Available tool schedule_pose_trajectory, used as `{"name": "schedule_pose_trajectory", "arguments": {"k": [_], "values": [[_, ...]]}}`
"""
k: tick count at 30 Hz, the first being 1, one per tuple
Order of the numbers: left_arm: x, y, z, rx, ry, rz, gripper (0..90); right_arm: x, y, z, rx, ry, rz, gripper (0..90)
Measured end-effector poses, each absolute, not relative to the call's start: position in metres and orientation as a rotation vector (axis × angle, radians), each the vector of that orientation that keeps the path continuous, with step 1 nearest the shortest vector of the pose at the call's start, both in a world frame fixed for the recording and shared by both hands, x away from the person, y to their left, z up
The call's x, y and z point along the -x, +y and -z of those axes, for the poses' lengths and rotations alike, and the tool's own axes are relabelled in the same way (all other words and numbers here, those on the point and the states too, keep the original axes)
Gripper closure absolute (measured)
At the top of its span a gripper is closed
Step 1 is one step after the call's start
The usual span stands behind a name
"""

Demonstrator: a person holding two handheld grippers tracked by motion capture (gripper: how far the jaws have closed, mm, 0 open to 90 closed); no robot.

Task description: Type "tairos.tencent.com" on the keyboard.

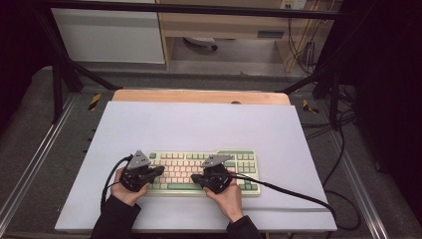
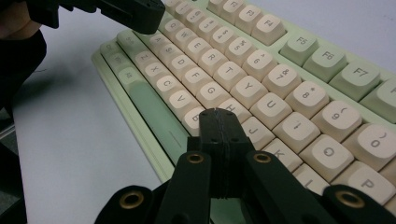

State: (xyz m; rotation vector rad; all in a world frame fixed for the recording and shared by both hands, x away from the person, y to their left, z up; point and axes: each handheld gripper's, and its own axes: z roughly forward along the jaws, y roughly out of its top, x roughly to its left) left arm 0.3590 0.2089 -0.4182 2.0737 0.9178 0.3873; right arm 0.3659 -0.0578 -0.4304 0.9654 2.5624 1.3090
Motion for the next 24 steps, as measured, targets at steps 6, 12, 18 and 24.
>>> {"name": "schedule_pose_trajectory", "arguments": {"k": [6,12,18,24], "values": [[-0.359,0.209,0.418,-2.073,0.918,-0.388,89.9,-0.367,-0.055,0.432,-0.952,2.57,-1.299,90.0],[-0.359,0.209,0.418,-2.074,0.916,-0.387,89.9,-0.367,-0.053,0.434,-0.941,2.578,-1.273,90.0],[-0.359,0.209,0.418,-2.07,0.917,-0.387,89.9,-0.365,-0.057,0.427,-0.925,2.558,-1.289,90.0],[-0.358,0.209,0.417,-2.072,0.913,-0.387,89.9,-0.364,-0.065,0.421,-0.925,2.55,-1.286,90.0]]}}
